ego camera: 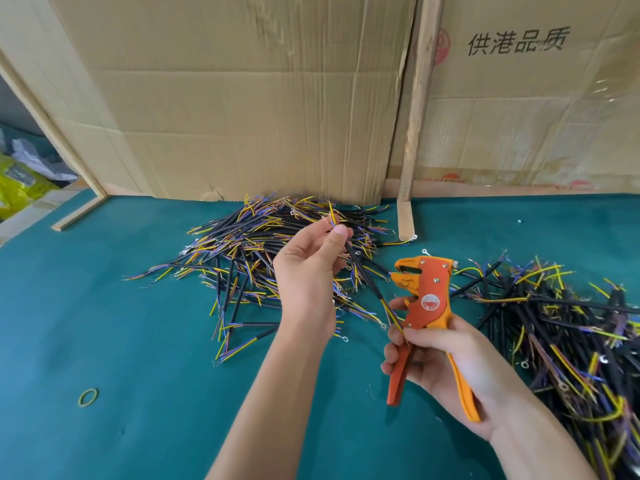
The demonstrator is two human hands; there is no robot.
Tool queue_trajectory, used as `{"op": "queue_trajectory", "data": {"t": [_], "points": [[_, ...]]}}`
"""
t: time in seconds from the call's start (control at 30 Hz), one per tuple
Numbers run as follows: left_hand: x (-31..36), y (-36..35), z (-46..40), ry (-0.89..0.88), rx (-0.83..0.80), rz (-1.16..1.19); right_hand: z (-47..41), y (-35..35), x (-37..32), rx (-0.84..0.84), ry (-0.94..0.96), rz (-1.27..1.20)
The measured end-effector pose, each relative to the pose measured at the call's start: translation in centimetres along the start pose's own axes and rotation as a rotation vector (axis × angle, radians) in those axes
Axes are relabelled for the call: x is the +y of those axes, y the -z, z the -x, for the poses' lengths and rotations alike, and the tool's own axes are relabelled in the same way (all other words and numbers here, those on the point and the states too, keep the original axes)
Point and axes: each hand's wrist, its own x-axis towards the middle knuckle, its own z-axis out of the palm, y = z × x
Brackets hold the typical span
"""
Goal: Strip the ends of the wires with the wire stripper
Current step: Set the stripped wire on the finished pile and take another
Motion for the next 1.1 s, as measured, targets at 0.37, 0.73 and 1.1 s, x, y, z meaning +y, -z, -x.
{"op": "queue_trajectory", "data": {"t": [0.37,0.73,1.1], "points": [[-2.6,0.2,3.3,0.115,-0.005,0.157,-0.2,-0.5,0.6,-0.004,0.025,0.027],[-3.4,0.1,2.6,0.092,0.033,0.23,-0.6,1.3,-0.2,-0.007,0.107,-0.029],[-3.6,0.9,1.8,0.112,0.034,0.252,-0.6,1.5,0.0,-0.014,0.118,0.013]]}}
